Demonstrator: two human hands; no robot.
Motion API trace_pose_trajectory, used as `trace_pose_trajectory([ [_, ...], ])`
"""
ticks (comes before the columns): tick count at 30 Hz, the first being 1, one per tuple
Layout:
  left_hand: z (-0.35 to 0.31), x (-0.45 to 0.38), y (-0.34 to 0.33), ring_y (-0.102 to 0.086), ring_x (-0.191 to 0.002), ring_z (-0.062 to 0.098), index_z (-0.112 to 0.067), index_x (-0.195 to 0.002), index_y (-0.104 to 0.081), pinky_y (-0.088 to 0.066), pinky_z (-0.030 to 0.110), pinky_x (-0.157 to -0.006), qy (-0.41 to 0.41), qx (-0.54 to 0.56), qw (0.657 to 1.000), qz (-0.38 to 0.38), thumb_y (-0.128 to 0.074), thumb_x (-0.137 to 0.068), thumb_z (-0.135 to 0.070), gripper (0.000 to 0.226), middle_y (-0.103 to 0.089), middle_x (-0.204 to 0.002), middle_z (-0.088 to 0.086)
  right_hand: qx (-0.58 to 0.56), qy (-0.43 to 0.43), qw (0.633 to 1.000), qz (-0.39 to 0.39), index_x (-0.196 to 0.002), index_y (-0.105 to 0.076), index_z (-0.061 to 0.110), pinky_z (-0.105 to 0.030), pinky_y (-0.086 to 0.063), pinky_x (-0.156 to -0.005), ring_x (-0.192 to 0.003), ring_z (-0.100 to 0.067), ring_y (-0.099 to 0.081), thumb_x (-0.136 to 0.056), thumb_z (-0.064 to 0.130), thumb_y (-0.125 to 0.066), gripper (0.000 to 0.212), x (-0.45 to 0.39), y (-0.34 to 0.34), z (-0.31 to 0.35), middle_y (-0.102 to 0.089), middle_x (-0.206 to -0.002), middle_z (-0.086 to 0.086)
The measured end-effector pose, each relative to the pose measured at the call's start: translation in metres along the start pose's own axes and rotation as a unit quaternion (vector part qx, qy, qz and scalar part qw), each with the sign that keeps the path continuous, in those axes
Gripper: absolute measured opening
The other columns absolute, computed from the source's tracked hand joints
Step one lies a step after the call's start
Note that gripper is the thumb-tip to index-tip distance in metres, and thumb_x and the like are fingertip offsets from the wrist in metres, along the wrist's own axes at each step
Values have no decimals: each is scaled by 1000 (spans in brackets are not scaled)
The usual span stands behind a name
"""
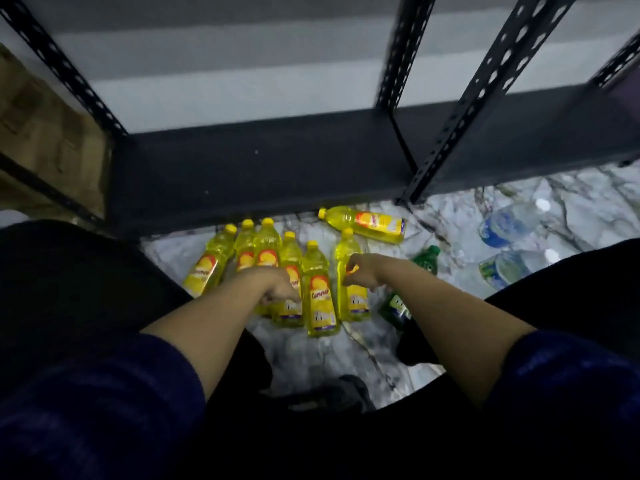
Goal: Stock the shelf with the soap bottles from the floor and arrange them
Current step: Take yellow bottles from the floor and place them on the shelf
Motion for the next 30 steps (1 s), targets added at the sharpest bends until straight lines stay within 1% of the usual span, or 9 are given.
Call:
trace_pose_trajectory([
  [3,3,-35,-18,-65,-95,28,-6,-115,-69,-50,34,-77,-1,16,1000,-14,-65,-93,-54,54,-67,-113,11,-35,-50,997,44,-161,-31,13,-44,-59,-94,-108,-36,-70,-99,48,-65,79,-37,-41,-26,-52,-148,-17],
  [7,-6,-65,-19,-65,-93,33,-10,-88,-67,-48,37,-70,-22,91,985,-144,-65,-95,-36,27,-69,-100,14,-79,-63,992,-77,-166,-10,15,-45,-47,-108,-139,-40,-49,-95,44,-70,98,-76,-59,-46,-43,-157,-22],
  [9,-13,-79,-17,-64,-95,35,-12,-97,-62,-47,37,-69,-28,119,972,-202,-67,-93,-36,25,-67,-99,13,-94,-75,985,-124,-167,-5,21,-49,-45,-110,-140,-42,-47,-92,50,-71,104,-94,-60,-48,-38,-158,-20],
  [12,-27,-99,-23,-63,-106,41,-10,-133,-48,-46,41,-72,-31,146,960,-237,-68,-93,-39,53,-63,-118,17,-106,-75,977,-168,-166,-4,27,-54,-46,-107,-139,-43,-45,-89,57,-70,106,-114,-63,-46,-34,-158,-18],
  [14,-35,-111,-28,-58,-118,44,-8,-144,-38,-48,45,-81,-19,164,955,-246,-67,-94,-38,65,-55,-134,19,-123,-74,973,-181,-166,-3,29,-55,-45,-108,-140,-42,-42,-87,60,-70,109,-126,-63,-46,-33,-158,-17],
  [17,-43,-129,-34,-54,-125,43,-9,-151,-30,-49,47,-90,4,181,951,-252,-66,-93,-39,74,-47,-142,19,-132,-80,975,-161,-167,2,30,-57,-42,-111,-144,-44,-38,-85,61,-73,115,-145,-69,-52,-32,-159,-18],
  [21,-49,-147,-42,-57,-122,42,-11,-158,-21,-51,48,-87,29,168,953,-249,-63,-94,-47,84,-48,-141,18,-168,-71,974,-134,-165,13,32,-60,-45,-109,-144,-44,-41,-83,62,-74,124,-161,-75,-58,-33,-159,-21],
  [26,-55,-158,-43,-58,-119,40,-12,-158,-24,-52,46,-84,46,128,958,-253,-63,-93,-53,86,-48,-139,17,-159,-108,961,-197,-167,10,28,-55,-44,-107,-142,-41,-39,-90,61,-67,114,-156,-84,-69,-37,-158,-16],
  [30,-58,-166,-52,-57,-119,41,-15,-161,-20,-52,45,-87,27,127,951,-280,-65,-91,-56,93,-46,-144,18,-153,-105,959,-213,-166,11,31,-54,-49,-98,-136,-43,-43,-84,59,-71,120,-160,-89,-76,-41,-150,-15],
])
Point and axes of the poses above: each hand's wrist, its own x-axis away from the middle knuckle, its own y-axis out of the back of the hand, z = x × y, the point moved 5 cm from there along -x, towards the middle knuckle
